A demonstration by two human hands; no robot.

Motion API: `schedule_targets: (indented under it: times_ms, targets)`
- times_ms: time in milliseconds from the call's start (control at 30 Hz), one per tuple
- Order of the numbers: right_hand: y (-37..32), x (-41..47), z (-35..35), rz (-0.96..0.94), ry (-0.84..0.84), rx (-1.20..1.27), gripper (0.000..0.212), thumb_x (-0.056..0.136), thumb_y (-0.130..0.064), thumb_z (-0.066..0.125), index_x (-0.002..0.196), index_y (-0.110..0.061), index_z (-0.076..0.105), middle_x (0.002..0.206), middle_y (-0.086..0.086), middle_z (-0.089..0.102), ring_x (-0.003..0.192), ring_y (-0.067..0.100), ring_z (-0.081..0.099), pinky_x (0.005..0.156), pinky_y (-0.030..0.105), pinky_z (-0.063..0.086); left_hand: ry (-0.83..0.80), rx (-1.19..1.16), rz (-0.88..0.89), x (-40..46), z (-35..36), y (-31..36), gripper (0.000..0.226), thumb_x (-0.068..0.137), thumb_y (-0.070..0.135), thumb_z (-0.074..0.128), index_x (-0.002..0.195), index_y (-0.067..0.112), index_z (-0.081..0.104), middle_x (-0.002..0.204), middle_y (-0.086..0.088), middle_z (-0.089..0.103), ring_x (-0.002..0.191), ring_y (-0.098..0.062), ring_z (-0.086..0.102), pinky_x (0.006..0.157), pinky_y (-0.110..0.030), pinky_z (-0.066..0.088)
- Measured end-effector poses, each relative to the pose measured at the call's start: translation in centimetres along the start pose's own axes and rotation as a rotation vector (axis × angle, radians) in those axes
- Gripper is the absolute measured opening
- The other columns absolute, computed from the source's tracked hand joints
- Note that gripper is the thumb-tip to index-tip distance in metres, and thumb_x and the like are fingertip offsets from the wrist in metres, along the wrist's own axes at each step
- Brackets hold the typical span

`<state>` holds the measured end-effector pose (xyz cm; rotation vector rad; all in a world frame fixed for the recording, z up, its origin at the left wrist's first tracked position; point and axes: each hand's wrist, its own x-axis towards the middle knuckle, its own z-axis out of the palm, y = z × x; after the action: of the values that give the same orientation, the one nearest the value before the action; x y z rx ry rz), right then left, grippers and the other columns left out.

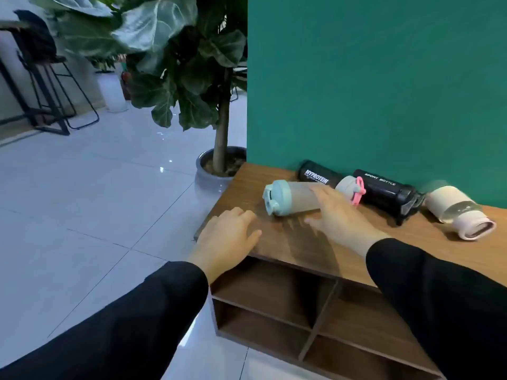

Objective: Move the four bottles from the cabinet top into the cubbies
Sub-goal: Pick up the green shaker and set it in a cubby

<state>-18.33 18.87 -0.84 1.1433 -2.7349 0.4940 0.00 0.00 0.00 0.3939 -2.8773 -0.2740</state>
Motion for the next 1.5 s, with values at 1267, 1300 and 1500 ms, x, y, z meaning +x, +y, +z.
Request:
schedule_targets:
  times_ms: [1267,1300,1500]
  targets:
    - [-11.6,-14.7,17.0,0.432,-0.235,1.159,0.073,0.057,-0.044,0.085,0.124,-0.048,0.054,0.126,-0.001,0.064,0.113,0.017,0.067,0.084,0.039,0.062,-0.114,-1.084,-0.437,-10.2,15.1,-1.8,0.092,0.062,0.025,0.094,0.134,0.044,0.04,0.129,0.014,0.058,0.118,-0.002,0.061,0.088,-0.018,0.057]
    - [-11.5,-14.0,18.0,0.505,-0.231,1.25,0.061,0.06,-0.051,0.079,0.118,-0.042,0.064,0.12,0.007,0.071,0.108,0.025,0.072,0.085,0.047,0.061,-0.098,-1.069,-0.458,-9.7,15.8,-1.9,0.096,0.062,0.025,0.094,0.137,0.042,0.037,0.128,0.013,0.058,0.119,-0.004,0.06,0.091,-0.021,0.057]
    - [-10.9,-12.5,19.6,0.42,-0.22,0.893,0.085,0.089,-0.019,0.075,0.152,-0.041,0.022,0.138,-0.028,0.041,0.121,-0.014,0.044,0.083,-0.002,0.036,-0.095,-1.002,-0.496,-5.5,18.9,-4.7,0.097,0.067,0.026,0.091,0.145,0.03,0.032,0.127,0.009,0.057,0.114,-0.005,0.06,0.075,-0.008,0.053]
